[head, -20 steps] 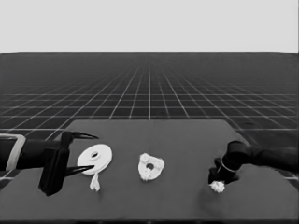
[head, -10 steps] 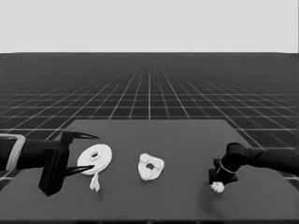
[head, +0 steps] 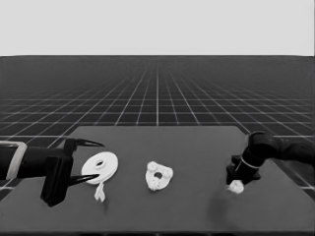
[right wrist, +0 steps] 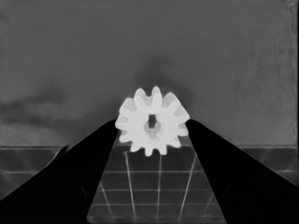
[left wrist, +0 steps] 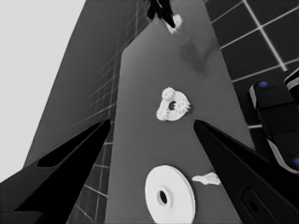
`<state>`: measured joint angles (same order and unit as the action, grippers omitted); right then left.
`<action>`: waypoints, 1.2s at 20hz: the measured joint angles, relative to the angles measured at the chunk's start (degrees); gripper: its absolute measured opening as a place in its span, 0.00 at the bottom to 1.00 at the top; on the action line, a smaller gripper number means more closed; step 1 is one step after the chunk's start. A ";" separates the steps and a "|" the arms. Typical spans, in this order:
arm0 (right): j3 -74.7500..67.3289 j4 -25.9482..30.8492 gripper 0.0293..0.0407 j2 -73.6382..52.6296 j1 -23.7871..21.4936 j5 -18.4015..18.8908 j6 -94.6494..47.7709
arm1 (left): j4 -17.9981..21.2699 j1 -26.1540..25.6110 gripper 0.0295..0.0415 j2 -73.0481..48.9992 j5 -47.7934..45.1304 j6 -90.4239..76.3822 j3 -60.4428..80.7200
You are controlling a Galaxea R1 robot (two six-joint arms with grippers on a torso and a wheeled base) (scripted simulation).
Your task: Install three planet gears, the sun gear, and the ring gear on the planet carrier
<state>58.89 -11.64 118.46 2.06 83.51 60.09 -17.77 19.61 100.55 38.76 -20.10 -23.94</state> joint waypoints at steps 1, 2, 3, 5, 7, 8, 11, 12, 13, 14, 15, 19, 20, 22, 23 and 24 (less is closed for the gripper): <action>-0.14 0.66 0.15 -0.08 -0.78 0.38 0.01 | 0.00 0.00 0.75 0.00 0.00 0.00 0.00; -0.20 1.06 0.14 -0.12 -1.22 0.60 0.01 | 0.00 0.00 0.75 0.00 0.00 0.00 0.00; -0.23 1.29 0.15 -0.14 -1.48 0.73 0.01 | 0.00 0.00 0.75 0.00 0.00 0.00 0.00; -0.26 1.51 0.15 -0.16 -1.71 0.85 0.01 | 0.00 0.00 0.75 0.00 0.00 0.00 0.00; 1.39 0.68 0.15 11.32 -2.96 5.07 20.00 | 0.00 0.00 0.75 0.00 0.00 0.00 0.00; 7.65 1.36 0.15 30.17 -3.62 6.61 27.76 | 0.00 0.00 0.75 0.00 0.00 0.00 0.00; 31.09 2.39 0.15 52.08 -3.96 5.18 21.15 | 0.00 0.00 0.75 0.00 0.00 0.00 0.00; 34.78 2.51 0.15 54.31 -3.96 4.89 19.42 | 0.00 0.00 0.75 0.00 0.00 0.00 0.00; 37.12 2.59 0.15 55.63 -3.94 4.71 18.30 | 0.00 0.00 0.75 0.00 0.00 0.00 0.00; 38.56 2.64 0.15 56.42 -3.93 4.61 17.59 | 0.00 0.00 0.75 0.00 0.00 0.00 0.00; 39.44 2.67 0.15 56.88 -3.92 4.54 17.16 | 0.00 0.00 0.75 0.00 0.00 0.00 0.00; 43.60 -2.55 0.15 58.27 1.69 2.71 14.72 | 0.00 0.00 0.75 0.00 0.00 0.00 0.00; 44.14 -3.07 0.15 58.43 2.27 2.47 14.41 | 0.00 0.00 0.75 0.00 0.00 0.00 0.00; 44.65 -3.55 0.15 58.58 2.77 2.22 14.12 | 0.00 0.00 0.75 0.00 0.00 0.00 0.00; 44.76 -3.65 0.15 58.62 2.87 2.17 14.06 | 0.00 0.00 0.75 0.00 0.00 0.00 0.00; 44.82 -3.72 0.15 58.63 2.92 2.14 14.02 | 0.00 0.00 0.75 0.00 0.00 0.00 0.00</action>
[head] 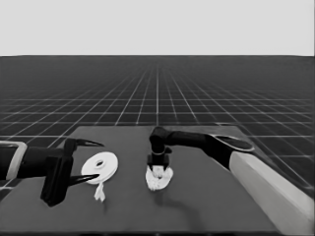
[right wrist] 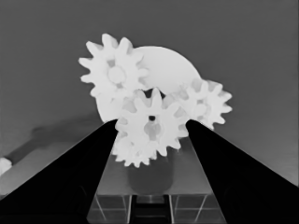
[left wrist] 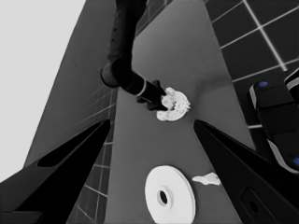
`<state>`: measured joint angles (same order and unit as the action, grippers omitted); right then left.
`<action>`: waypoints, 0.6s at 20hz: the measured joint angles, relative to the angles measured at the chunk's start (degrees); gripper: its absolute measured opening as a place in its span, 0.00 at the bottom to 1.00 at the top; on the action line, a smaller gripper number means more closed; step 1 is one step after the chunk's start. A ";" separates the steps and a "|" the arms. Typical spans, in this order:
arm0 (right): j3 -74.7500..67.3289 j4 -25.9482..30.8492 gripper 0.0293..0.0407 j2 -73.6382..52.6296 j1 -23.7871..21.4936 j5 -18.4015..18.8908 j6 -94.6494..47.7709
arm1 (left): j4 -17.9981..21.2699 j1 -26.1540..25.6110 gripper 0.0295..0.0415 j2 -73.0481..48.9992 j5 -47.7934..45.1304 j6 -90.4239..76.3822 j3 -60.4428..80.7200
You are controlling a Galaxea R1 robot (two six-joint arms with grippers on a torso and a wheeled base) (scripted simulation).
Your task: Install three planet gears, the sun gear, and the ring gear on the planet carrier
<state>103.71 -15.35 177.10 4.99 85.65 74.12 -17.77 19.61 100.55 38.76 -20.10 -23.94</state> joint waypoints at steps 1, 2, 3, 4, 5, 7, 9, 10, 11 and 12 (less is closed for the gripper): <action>0.03 -0.04 0.15 0.01 0.03 -0.02 -0.02 | 0.00 0.00 0.75 0.00 0.00 0.00 0.00; 0.05 -0.06 0.15 0.02 0.05 -0.03 -0.03 | 0.00 0.00 0.75 0.00 0.00 0.00 0.00; 0.08 -0.06 0.15 -0.01 0.37 -0.03 0.21 | 0.00 0.00 0.75 0.00 0.00 0.00 0.00; 0.07 -0.05 0.14 -0.01 0.43 -0.03 0.60 | 0.00 0.00 0.75 0.00 0.00 0.00 0.00; 0.07 -0.05 0.14 0.00 0.43 -0.04 1.08 | 0.00 0.00 0.75 0.00 0.00 0.00 0.00; 0.06 -0.05 0.14 0.01 0.44 -0.04 2.16 | 0.00 0.00 0.75 0.00 0.00 0.00 0.00; 0.05 -0.05 0.14 0.04 0.46 -0.05 3.32 | 0.00 0.00 0.75 0.00 0.00 0.00 0.00; 0.05 -0.05 0.14 0.05 0.46 -0.04 3.92 | 0.00 0.00 0.75 0.00 0.00 0.00 0.00; 0.05 -0.05 0.14 0.04 0.46 -0.04 4.51 | 0.00 0.00 0.75 0.00 0.00 0.00 0.00; 0.05 -0.05 0.14 0.04 0.45 -0.04 5.11 | 0.00 0.00 0.75 0.00 0.00 0.00 0.00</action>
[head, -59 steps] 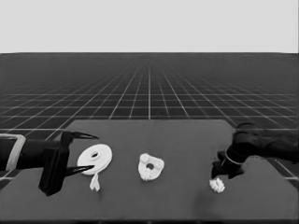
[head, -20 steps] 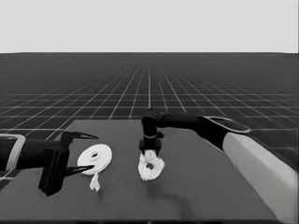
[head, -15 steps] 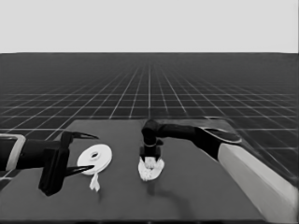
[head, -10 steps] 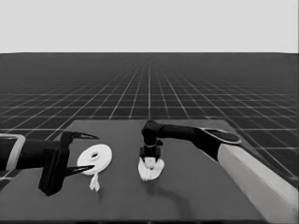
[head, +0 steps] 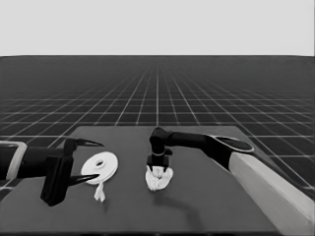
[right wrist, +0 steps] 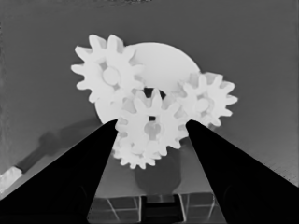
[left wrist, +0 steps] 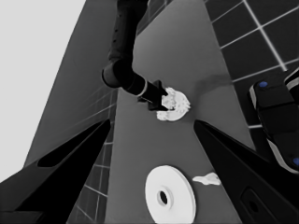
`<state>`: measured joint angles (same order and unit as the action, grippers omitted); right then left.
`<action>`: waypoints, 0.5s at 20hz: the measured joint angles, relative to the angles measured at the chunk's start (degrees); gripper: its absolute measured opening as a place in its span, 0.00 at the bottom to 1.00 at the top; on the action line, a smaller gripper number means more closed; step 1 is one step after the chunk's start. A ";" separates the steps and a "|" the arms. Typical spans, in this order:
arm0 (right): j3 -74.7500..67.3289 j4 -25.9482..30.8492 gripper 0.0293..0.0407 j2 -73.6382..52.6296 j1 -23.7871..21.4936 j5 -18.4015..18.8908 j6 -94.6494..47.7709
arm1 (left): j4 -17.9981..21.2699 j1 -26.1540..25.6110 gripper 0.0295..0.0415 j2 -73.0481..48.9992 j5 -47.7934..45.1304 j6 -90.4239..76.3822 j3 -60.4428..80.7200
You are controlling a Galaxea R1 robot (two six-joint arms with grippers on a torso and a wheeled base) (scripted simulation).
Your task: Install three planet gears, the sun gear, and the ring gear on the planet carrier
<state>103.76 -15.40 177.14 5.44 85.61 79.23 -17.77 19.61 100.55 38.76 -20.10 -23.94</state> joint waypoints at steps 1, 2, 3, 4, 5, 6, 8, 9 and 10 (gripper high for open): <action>0.00 0.00 0.14 0.01 0.01 0.00 0.60 | 0.00 0.00 0.75 0.00 0.00 0.00 0.00; 0.00 0.00 0.14 0.01 0.01 0.00 1.20 | 0.00 0.00 0.75 0.00 0.00 0.00 0.00; 0.00 0.00 0.14 0.01 0.04 -0.01 1.80 | 0.00 0.00 0.75 0.00 0.00 0.00 0.00; 0.01 0.00 0.14 0.00 0.06 -0.01 2.40 | 0.00 0.00 0.75 0.00 0.00 0.00 0.00; 0.01 0.00 0.14 0.00 0.09 -0.01 3.00 | 0.00 0.00 0.75 0.00 0.00 0.00 0.00; 0.02 0.00 0.14 -0.01 0.12 0.00 3.60 | 0.00 0.00 0.75 0.00 0.00 0.00 0.00; 0.02 -0.01 0.14 -0.01 0.10 0.00 4.80 | 0.00 0.00 0.75 0.00 0.00 0.00 0.00; 0.02 -0.01 0.14 -0.02 0.12 0.00 5.40 | 0.00 0.00 0.75 0.00 0.00 0.00 0.00; 0.03 -0.01 0.14 -0.02 0.12 0.00 6.00 | 0.00 0.00 0.75 0.00 0.00 0.00 0.00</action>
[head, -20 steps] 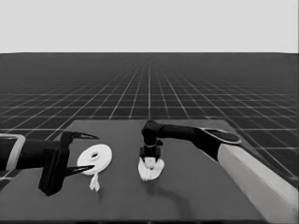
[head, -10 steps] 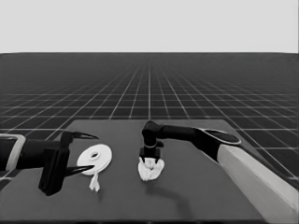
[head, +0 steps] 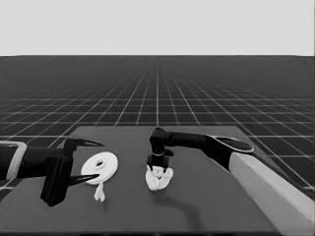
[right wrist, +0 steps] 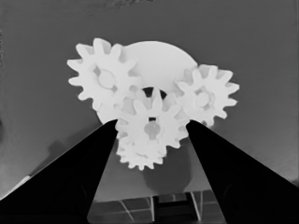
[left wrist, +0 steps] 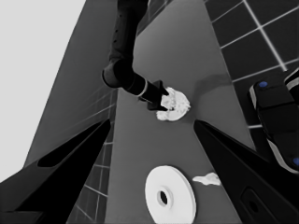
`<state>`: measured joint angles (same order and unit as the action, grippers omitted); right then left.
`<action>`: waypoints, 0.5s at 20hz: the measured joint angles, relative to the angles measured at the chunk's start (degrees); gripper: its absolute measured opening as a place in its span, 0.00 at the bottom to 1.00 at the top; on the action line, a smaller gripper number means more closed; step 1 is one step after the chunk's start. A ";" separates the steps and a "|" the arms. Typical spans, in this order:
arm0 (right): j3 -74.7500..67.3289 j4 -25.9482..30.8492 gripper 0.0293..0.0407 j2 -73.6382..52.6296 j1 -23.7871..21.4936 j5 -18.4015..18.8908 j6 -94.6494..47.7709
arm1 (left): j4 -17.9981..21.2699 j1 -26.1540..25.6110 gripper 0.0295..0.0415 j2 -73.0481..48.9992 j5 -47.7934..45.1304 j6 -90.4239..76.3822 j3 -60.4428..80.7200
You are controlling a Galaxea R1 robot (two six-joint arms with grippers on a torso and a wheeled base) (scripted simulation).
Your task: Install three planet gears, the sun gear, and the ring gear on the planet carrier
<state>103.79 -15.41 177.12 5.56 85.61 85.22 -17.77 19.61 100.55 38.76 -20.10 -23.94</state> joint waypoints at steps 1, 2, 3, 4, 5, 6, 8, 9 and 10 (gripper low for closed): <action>0.00 0.00 0.14 0.00 0.01 0.00 0.60 | 0.00 0.00 0.75 0.00 0.00 0.00 0.00; 0.00 0.00 0.14 0.00 0.01 0.00 1.20 | 0.00 0.00 0.75 0.00 0.00 0.00 0.00; 0.00 0.00 0.14 0.00 0.02 0.00 1.80 | 0.00 0.00 0.75 0.00 0.00 0.00 0.00; 0.00 0.00 0.14 0.00 0.01 0.00 2.40 | 0.00 0.00 0.75 0.00 0.00 0.00 0.00; 0.00 0.00 0.14 -0.01 0.01 0.01 3.00 | 0.00 0.00 0.75 0.00 0.00 0.00 0.00; 0.00 0.01 0.14 -0.01 0.01 0.01 3.60 | 0.00 0.00 0.75 0.00 0.00 0.00 0.00; 0.00 0.01 0.14 -0.02 0.03 0.01 4.80 | 0.00 0.00 0.75 0.00 0.00 0.00 0.00; 0.00 0.01 0.14 -0.01 0.02 0.01 5.40 | 0.00 0.00 0.75 0.00 0.00 0.00 0.00; 0.00 0.01 0.14 -0.01 0.03 0.01 6.00 | 0.00 0.00 0.75 0.00 0.00 0.00 0.00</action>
<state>103.79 -15.40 177.11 5.58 85.62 91.22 -17.77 19.61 100.55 38.76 -20.10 -23.94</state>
